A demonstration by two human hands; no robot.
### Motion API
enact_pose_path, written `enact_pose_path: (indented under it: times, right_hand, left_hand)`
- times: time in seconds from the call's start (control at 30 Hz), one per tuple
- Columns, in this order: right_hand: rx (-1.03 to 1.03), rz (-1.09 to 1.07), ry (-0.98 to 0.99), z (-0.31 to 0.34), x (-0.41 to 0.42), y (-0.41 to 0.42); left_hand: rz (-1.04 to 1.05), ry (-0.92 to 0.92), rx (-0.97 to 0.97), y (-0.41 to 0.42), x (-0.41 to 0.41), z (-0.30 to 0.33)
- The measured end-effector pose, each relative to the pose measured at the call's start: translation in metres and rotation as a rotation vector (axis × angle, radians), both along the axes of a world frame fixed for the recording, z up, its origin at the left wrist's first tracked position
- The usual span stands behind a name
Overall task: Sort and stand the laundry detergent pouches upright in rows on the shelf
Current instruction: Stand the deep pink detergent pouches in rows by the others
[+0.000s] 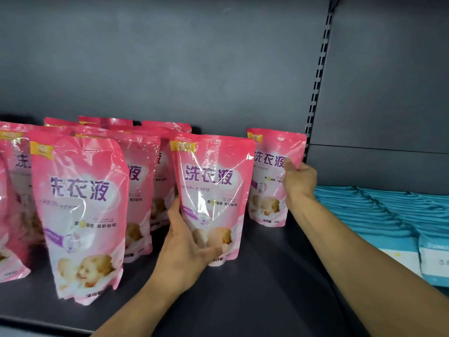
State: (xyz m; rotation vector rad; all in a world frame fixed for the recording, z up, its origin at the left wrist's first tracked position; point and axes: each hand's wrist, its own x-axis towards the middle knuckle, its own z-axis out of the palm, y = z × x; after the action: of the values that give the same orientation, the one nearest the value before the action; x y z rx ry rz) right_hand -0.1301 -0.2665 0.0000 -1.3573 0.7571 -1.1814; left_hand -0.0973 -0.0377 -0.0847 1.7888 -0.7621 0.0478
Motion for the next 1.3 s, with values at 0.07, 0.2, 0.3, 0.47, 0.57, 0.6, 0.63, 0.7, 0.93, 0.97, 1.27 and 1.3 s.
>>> enact_pose_path:
  times: [0.07, 0.2, 0.3, 0.47, 0.57, 0.6, 0.63, 0.7, 0.93, 0.97, 1.27, 1.3]
  right_hand:
    - [-0.023, -0.044, -0.026, 0.002, -0.008, 0.007]
    - [-0.060, -0.079, -0.099, 0.003, -0.036, 0.021]
    - [-0.076, -0.103, -0.133, 0.006, -0.067, 0.034]
    - [-0.104, -0.097, -0.232, 0.016, -0.125, 0.073]
    - [-0.085, -0.024, -0.295, 0.019, -0.145, 0.100]
    - [-0.074, 0.013, -0.309, 0.019, -0.148, 0.109]
    - [-0.059, 0.048, -0.323, 0.019, -0.148, 0.118]
    - [-0.027, 0.119, -0.329, 0.018, -0.145, 0.135]
    - [-0.003, 0.311, -0.309, 0.000, -0.105, 0.181]
    - [-0.012, 0.318, -0.308, -0.002, -0.100, 0.187]
    - [-0.118, 0.344, -0.269, -0.019, -0.085, 0.201]
    - [-0.142, 0.344, -0.253, -0.022, -0.087, 0.200]
  left_hand:
    - [-0.007, -0.003, -0.003, 0.000, 0.000, 0.000]
    - [-0.025, -0.005, -0.017, 0.002, -0.005, 0.002]
    - [-0.032, 0.020, -0.032, 0.005, -0.008, 0.003]
    - [-0.055, 0.046, -0.004, 0.016, -0.013, 0.002]
    - [-0.064, 0.044, 0.006, 0.032, -0.024, 0.002]
    - [-0.068, 0.042, 0.008, 0.038, -0.028, 0.002]
    - [-0.076, 0.040, 0.007, 0.044, -0.034, 0.002]
    - [-0.117, 0.049, -0.004, 0.055, -0.041, 0.000]
    - [-0.286, 0.118, -0.013, 0.081, -0.055, 0.000]
    - [-0.305, 0.127, -0.028, 0.082, -0.056, 0.001]
    - [-0.210, 0.129, -0.062, 0.073, -0.052, -0.006]
    - [-0.194, 0.122, -0.069, 0.071, -0.052, -0.007]
